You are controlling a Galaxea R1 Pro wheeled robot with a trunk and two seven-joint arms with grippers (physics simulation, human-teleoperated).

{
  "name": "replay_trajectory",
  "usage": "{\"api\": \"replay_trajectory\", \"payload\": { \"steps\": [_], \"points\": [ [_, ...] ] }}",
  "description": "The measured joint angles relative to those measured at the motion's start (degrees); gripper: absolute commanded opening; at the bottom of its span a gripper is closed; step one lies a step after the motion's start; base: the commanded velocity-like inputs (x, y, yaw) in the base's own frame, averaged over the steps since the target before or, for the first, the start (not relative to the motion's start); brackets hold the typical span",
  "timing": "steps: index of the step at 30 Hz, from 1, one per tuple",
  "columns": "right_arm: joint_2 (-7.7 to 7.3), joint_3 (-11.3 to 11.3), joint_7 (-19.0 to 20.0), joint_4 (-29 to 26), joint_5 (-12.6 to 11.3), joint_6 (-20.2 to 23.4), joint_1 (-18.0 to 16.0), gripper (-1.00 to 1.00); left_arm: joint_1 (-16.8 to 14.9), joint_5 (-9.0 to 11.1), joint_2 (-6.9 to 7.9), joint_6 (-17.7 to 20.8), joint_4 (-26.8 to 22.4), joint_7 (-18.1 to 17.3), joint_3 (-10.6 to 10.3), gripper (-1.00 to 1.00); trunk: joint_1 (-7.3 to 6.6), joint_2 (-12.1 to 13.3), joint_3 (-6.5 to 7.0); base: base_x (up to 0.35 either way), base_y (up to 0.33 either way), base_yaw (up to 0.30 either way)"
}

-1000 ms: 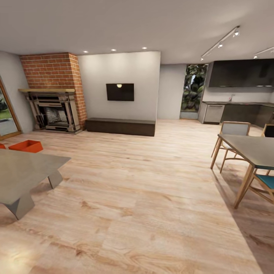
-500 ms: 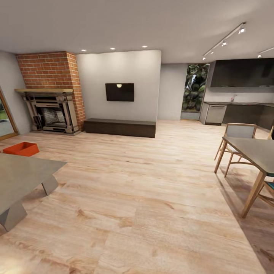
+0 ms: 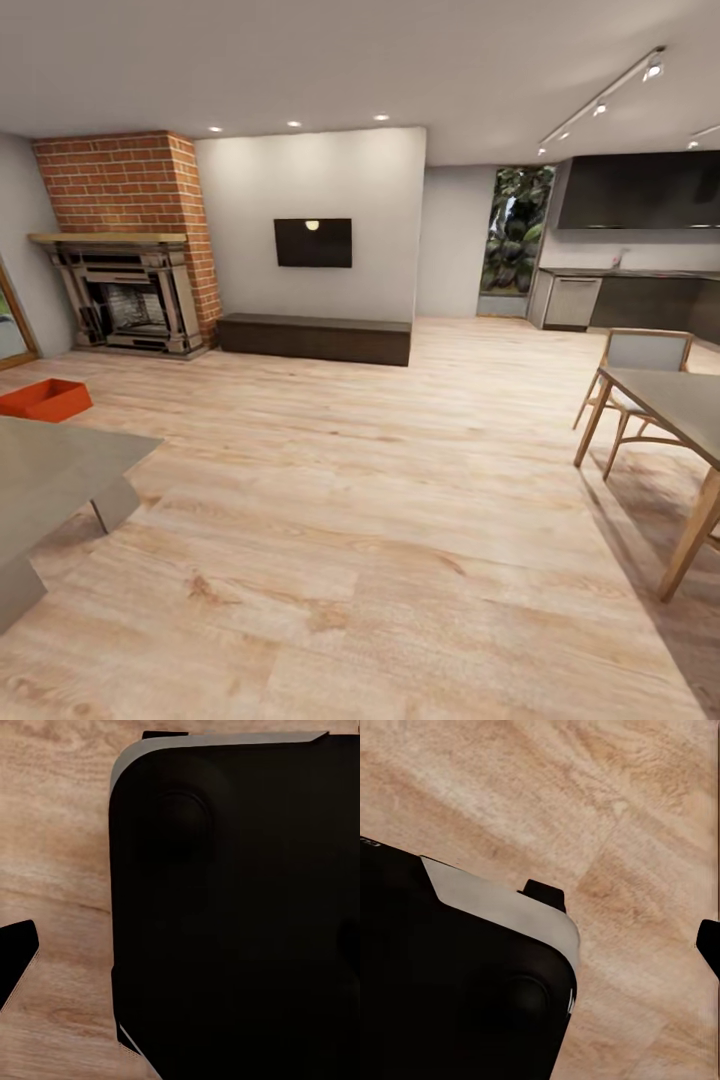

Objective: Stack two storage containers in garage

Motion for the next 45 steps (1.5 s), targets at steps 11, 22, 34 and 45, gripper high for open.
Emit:
{"api": "replay_trajectory", "payload": {
  "steps": [11, 22, 34, 45],
  "points": [
    [-0.02, 0.1, 0.0, 0.0, 0.0, 0.0, 0.0, 1.00, 0.0, 0.0, -0.01, 0.0, 0.0, 0.0, 0.0, 1.00, 0.00, 0.0, 0.00, 0.322, 0.000, 0.000],
    [0.00, 0.1, 0.0, 0.0, 0.0, 0.0, 0.0, 1.00, 0.0, 0.0, 0.00, 0.0, 0.0, 0.0, 0.0, 1.00, 0.00, 0.0, 0.00, 0.322, 0.000, 0.000],
    [-0.01, 0.1, 0.0, 0.0, 0.0, 0.0, 0.0, 1.00, 0.0, 0.0, -0.02, 0.0, 0.0, 0.0, 0.0, 1.00, 0.00, 0.0, 0.00, 0.322, 0.000, 0.000],
    [0.00, 0.1, 0.0, 0.0, 0.0, 0.0, 0.0, 1.00, 0.0, 0.0, -0.01, 0.0, 0.0, 0.0, 0.0, 1.00, 0.00, 0.0, 0.00, 0.322, 0.000, 0.000]
  ]
}}
